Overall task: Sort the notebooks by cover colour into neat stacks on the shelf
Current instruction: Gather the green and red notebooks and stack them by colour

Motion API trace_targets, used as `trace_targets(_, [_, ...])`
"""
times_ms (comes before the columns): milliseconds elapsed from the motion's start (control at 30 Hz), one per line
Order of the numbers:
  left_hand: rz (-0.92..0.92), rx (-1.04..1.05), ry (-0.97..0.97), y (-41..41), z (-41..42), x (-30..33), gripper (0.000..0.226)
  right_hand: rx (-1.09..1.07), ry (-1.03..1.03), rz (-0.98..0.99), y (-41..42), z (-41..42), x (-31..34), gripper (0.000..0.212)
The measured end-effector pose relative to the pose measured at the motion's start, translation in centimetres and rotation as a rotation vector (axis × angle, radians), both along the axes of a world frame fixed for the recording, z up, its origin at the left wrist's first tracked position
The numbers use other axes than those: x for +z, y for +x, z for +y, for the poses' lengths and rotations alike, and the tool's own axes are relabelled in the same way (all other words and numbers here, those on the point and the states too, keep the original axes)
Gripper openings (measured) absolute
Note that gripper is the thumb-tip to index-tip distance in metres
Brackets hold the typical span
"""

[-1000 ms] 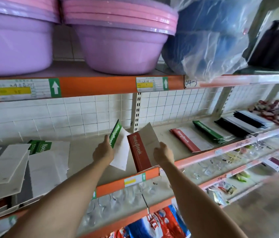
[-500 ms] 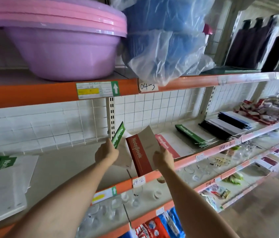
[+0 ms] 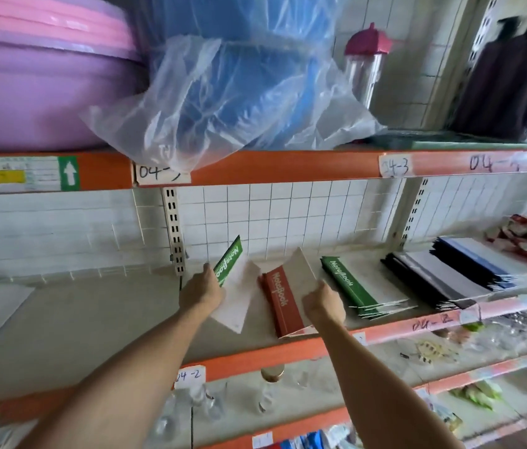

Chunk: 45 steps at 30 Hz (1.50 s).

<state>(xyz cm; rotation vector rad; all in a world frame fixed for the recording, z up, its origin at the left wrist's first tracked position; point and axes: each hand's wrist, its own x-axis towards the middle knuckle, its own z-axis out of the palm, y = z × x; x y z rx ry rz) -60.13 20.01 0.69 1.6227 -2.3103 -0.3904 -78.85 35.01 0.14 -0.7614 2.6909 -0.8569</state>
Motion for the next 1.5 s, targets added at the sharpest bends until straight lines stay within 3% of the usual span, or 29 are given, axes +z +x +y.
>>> trace_targets(233, [0.021,0.092,0.034,-1.9,1.4,-0.1,0.042,0.132,0.208,0.241,-2.9,0.0,-1.5,0.029])
trace_targets(367, [0.050,0.121,0.044,-2.0,2.0,0.2,0.044,0.162,0.342,0.345,-3.1,0.1,-2.3,0.042])
trace_targets(467, [0.060,0.129,0.053,-2.0,2.8,0.5,0.044,0.195,0.315,0.402,-3.1,0.2,-2.1,0.043])
trace_targets(533, [0.055,0.121,0.055,-2.2,3.3,0.8,0.041,0.282,0.233,0.360,-2.8,0.1,-2.1,0.038])
trace_targets(633, [0.035,0.061,0.073,-2.7,4.2,1.6,0.040,0.375,0.058,0.110,-0.6,0.0,-1.6,0.032])
trace_targets(733, [0.171,0.024,0.186,-4.6,5.4,3.0,0.033,0.270,-0.049,-0.148,0.9,-0.5,-0.6,0.048])
trace_targets(800, [0.251,-0.005,0.283,-6.1,6.5,3.4,0.027,0.210,-0.097,-0.237,1.0,-0.7,0.2,0.044])
trace_targets(900, [0.169,-0.095,0.253,-7.3,7.8,3.2,0.028,0.064,-0.231,-0.386,0.6,-0.1,0.3,0.037])
trace_targets(1033, [0.062,-0.135,0.191,-8.3,8.8,2.2,0.034,-0.054,-0.317,-0.386,-0.8,1.5,0.4,0.036])
trace_targets(1333, [-0.031,-0.333,0.060,-15.0,8.2,1.9,0.052,0.019,-0.307,-0.186,-11.8,4.4,1.3,0.022])
trace_targets(1500, [-0.139,-0.429,-0.144,-20.7,9.2,2.4,0.049,0.041,-0.229,-0.127,-18.8,4.9,1.3,0.023])
